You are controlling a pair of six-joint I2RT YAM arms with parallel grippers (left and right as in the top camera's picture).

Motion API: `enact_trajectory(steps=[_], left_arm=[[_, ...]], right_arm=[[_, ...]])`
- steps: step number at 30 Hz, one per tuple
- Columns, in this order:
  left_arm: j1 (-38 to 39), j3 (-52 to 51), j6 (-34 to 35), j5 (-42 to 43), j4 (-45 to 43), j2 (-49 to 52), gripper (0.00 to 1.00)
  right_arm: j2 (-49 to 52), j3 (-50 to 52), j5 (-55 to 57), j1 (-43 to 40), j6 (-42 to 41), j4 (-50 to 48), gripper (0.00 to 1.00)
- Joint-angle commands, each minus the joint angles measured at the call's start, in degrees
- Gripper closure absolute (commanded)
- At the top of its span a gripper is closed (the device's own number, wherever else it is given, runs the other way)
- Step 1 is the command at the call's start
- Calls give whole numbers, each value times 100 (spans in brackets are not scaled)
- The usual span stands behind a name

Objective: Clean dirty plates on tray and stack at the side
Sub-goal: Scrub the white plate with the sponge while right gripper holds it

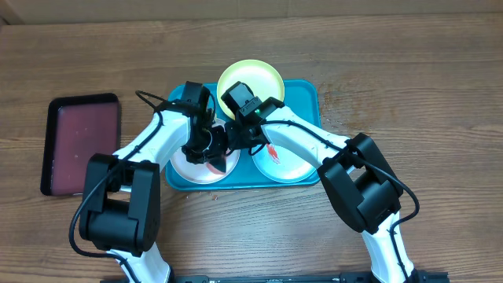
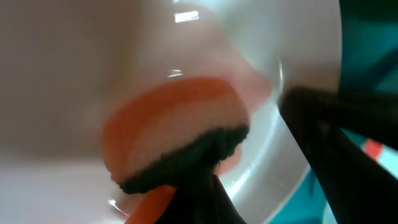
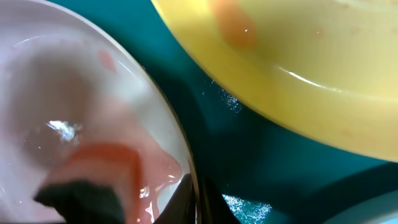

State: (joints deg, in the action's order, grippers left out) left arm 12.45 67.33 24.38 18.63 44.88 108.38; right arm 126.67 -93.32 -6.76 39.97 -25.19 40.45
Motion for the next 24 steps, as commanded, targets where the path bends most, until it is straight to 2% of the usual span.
enact_trajectory(steps=[1, 4, 9, 13, 15, 20, 24], left_arm=[[50, -181, -442, 1480, 168, 101, 96], [13, -181, -511, 1261, 328, 101, 96], [-92, -181, -282, -815, 444, 101, 96], [-251, -179, 260, -2754, 348, 101, 96], [-286, -162, 354, -3340, 264, 101, 96], [-289, 184, 354, -4118, 249, 101, 96], [-291, 413, 352, -3720, -46, 101, 96]], right_arm=[[140, -37, 221, -44, 9, -22, 96], [140, -37, 223, -44, 9, -24, 96], [140, -37, 223, -44, 11, -22, 96], [140, -37, 223, -44, 11, -9, 96], [140, -37, 223, -44, 11, -11, 96], [140, -37, 223, -44, 11, -13, 96], [140, -37, 223, -44, 11, -22, 96]])
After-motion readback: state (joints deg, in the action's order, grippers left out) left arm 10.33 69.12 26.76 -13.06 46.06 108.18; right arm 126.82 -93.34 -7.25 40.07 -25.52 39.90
